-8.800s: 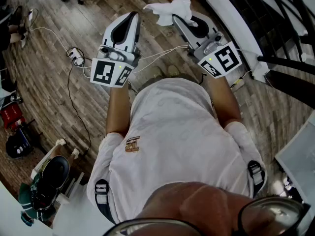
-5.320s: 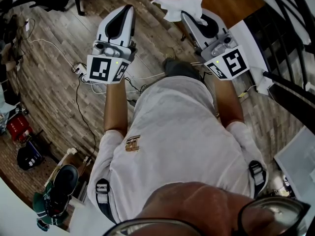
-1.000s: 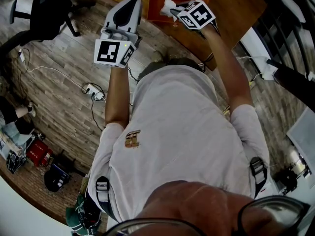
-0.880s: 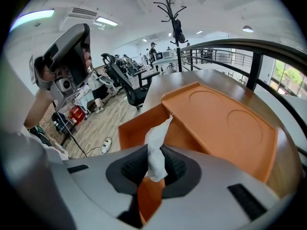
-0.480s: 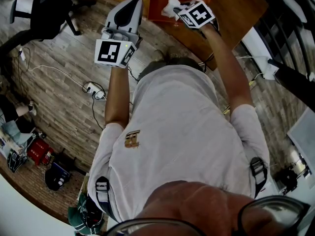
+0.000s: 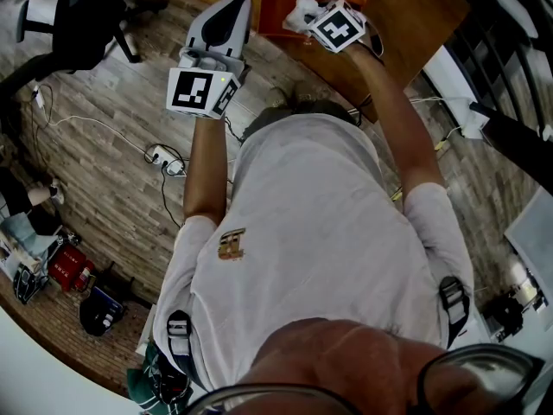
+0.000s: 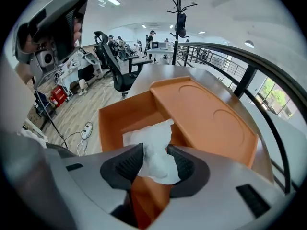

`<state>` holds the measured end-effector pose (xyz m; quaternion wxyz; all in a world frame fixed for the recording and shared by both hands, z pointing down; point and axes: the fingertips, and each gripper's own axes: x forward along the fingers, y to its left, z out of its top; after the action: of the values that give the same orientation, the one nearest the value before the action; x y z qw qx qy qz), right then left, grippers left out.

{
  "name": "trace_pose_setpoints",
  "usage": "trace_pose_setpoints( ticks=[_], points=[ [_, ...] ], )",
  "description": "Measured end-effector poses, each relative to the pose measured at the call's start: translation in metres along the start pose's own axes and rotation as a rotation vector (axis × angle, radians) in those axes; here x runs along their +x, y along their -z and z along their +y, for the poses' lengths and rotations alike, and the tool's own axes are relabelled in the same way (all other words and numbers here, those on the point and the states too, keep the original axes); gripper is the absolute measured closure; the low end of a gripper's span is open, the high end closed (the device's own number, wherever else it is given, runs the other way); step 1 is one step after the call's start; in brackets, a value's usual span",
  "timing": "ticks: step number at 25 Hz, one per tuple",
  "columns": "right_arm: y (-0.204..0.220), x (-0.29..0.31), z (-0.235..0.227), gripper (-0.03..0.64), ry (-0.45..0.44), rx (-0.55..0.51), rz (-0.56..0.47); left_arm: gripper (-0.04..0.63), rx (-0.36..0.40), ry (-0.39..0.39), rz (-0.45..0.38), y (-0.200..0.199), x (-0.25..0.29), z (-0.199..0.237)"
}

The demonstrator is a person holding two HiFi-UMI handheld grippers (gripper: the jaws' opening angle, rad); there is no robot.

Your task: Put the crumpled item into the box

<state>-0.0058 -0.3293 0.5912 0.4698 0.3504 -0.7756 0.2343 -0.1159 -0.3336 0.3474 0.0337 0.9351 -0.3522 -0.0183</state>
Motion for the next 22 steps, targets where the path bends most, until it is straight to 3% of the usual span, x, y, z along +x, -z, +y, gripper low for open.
trace_pose_setpoints(
  ticks=[8,18,22],
  points=[
    [-0.006,-0.007,-0.014,0.417,0.126,-0.073,0.015,0.575,-0.001,-0.002,-0.002,-0.002,-0.003,0.0],
    [0.005,-0.001,-0.021,0.399,0.193,-0.101,0.058,0.575,-0.005,0.007,-0.002,0.0,-0.002,-0.005],
    [0.004,-0.007,-0.024,0.399,0.19,-0.099,0.023,0.575,-0.008,0.011,-0.001,0.002,0.002,-0.006]
  ],
)
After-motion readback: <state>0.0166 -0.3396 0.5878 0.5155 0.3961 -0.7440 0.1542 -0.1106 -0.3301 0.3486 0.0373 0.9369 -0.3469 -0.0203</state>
